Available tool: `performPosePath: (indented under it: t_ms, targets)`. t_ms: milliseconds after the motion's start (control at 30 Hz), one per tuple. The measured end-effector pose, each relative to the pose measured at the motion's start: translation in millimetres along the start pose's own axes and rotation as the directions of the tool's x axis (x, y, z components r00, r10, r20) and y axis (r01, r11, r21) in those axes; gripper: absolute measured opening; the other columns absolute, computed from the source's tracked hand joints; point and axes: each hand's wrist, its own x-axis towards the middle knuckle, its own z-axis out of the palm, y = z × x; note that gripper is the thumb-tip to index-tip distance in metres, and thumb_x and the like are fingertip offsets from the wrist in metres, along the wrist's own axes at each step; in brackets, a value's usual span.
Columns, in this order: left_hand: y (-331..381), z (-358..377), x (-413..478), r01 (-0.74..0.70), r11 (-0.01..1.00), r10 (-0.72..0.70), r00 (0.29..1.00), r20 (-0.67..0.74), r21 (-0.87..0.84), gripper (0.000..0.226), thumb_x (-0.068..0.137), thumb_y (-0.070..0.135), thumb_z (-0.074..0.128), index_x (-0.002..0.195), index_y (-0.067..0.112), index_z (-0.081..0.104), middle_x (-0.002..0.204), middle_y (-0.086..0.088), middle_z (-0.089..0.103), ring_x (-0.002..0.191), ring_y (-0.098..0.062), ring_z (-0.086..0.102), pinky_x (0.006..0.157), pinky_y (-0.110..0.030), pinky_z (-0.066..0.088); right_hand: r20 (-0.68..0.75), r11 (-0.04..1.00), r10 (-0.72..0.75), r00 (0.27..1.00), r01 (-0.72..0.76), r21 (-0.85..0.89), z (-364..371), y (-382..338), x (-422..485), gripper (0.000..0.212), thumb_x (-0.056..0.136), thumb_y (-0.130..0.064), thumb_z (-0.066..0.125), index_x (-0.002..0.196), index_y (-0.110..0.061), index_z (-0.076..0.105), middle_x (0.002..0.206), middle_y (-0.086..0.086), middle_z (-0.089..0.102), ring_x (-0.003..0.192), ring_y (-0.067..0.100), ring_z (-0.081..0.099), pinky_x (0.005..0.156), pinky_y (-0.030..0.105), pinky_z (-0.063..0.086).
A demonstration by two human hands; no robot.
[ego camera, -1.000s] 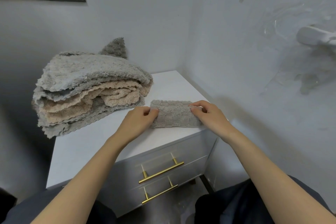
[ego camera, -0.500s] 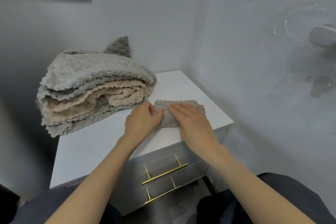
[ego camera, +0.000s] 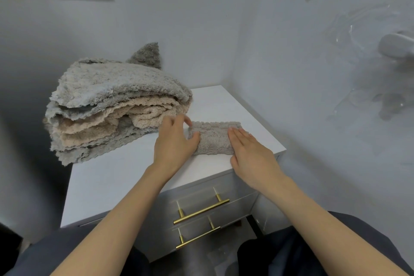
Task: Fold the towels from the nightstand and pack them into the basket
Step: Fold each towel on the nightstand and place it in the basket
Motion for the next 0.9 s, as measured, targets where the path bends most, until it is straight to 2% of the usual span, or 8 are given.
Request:
performPosePath:
  t_ms: [100, 167, 367, 533, 633, 700, 833, 900]
  targets:
    - [3, -5, -6, -0.316, 0.949, 0.316, 0.949, 0.003, 0.018, 0.017, 0.091, 0.011, 0.057, 0.103, 0.019, 0.065, 0.108, 0.003, 0.055, 0.098, -0.016, 0.050, 0.080, -0.031, 0.044, -0.001, 1.000, -0.017, 1.000, 0.017, 0.022, 0, 3, -1, 0.058, 0.103, -0.018, 0.028, 0.153, -0.012, -0.001, 0.162, 0.002, 0.001, 0.148, 0.011, 0.001, 0.115, 0.021, -0.002]
    - [2, -8, -9, -0.416, 0.906, 0.411, 0.909, 0.074, 0.080, 0.025, 0.091, 0.006, 0.054, 0.106, 0.018, 0.070, 0.107, 0.004, 0.064, 0.102, -0.018, 0.053, 0.086, -0.034, 0.044, -0.022, 0.999, -0.036, 0.999, 0.036, 0.013, 1, 6, -1, 0.057, 0.103, -0.020, 0.026, 0.154, -0.015, -0.001, 0.162, 0.002, 0.002, 0.148, 0.012, 0.003, 0.116, 0.022, -0.001]
    - [-4, -18, -14, -0.452, 0.873, 0.395, 0.876, 0.277, 0.182, 0.049, 0.084, 0.026, 0.061, 0.133, 0.022, 0.054, 0.131, 0.007, 0.055, 0.123, -0.013, 0.047, 0.104, -0.030, 0.037, -0.040, 0.995, -0.092, 0.995, 0.090, -0.035, 3, 9, 1, 0.055, 0.105, -0.029, 0.024, 0.153, -0.031, -0.003, 0.161, 0.006, 0.010, 0.148, 0.018, 0.012, 0.118, 0.029, 0.012]
    - [-1, -16, -13, -0.477, 0.848, 0.419, 0.870, 0.259, 0.232, 0.049, 0.085, 0.014, 0.059, 0.133, 0.018, 0.052, 0.128, 0.002, 0.056, 0.119, -0.018, 0.050, 0.094, -0.029, 0.042, -0.029, 0.995, -0.086, 0.996, 0.084, -0.053, -1, 8, 7, 0.063, 0.099, -0.011, 0.038, 0.153, -0.025, 0.008, 0.158, 0.005, 0.020, 0.145, 0.019, 0.019, 0.115, 0.031, 0.021]
    - [-3, -16, -10, -0.419, 0.893, 0.362, 0.886, 0.289, 0.167, 0.047, 0.087, 0.019, 0.059, 0.133, 0.021, 0.051, 0.129, 0.005, 0.055, 0.120, -0.014, 0.048, 0.095, -0.027, 0.041, -0.066, 0.997, -0.072, 0.995, 0.071, -0.015, -3, 6, 7, 0.060, 0.093, -0.007, 0.044, 0.148, -0.021, 0.023, 0.144, 0.004, 0.043, 0.132, 0.023, 0.034, 0.092, 0.031, 0.039]
    - [-5, -19, -7, -0.345, 0.936, 0.307, 0.897, 0.317, 0.070, 0.043, 0.089, 0.023, 0.059, 0.132, 0.024, 0.052, 0.128, 0.008, 0.057, 0.118, -0.011, 0.049, 0.096, -0.025, 0.040, -0.055, 0.994, -0.067, 0.996, 0.072, 0.087, -5, 10, 8, 0.053, 0.093, -0.009, 0.041, 0.143, -0.022, 0.030, 0.128, 0.002, 0.054, 0.118, 0.020, 0.041, 0.075, 0.030, 0.037]
    - [-7, -23, -2, -0.162, 0.984, 0.176, 0.906, 0.384, -0.070, 0.037, 0.092, 0.031, 0.056, 0.129, 0.029, 0.057, 0.122, 0.012, 0.061, 0.111, -0.007, 0.055, 0.095, -0.031, 0.045, 0.012, 0.942, -0.063, 0.998, 0.056, 0.331, -10, 23, 13, 0.043, 0.099, -0.018, 0.031, 0.141, -0.025, 0.038, 0.124, -0.004, 0.053, 0.111, 0.012, 0.041, 0.080, 0.028, 0.034]
    - [-7, -23, -2, -0.110, 0.985, 0.156, 0.902, 0.402, -0.136, 0.023, 0.094, 0.034, 0.053, 0.111, 0.026, 0.066, 0.099, 0.009, 0.067, 0.092, -0.008, 0.060, 0.082, -0.030, 0.047, 0.035, 0.934, -0.068, 0.997, 0.051, 0.353, -10, 23, 14, 0.041, 0.102, -0.022, 0.027, 0.140, -0.022, 0.040, 0.122, -0.005, 0.048, 0.112, 0.012, 0.043, 0.086, 0.030, 0.038]
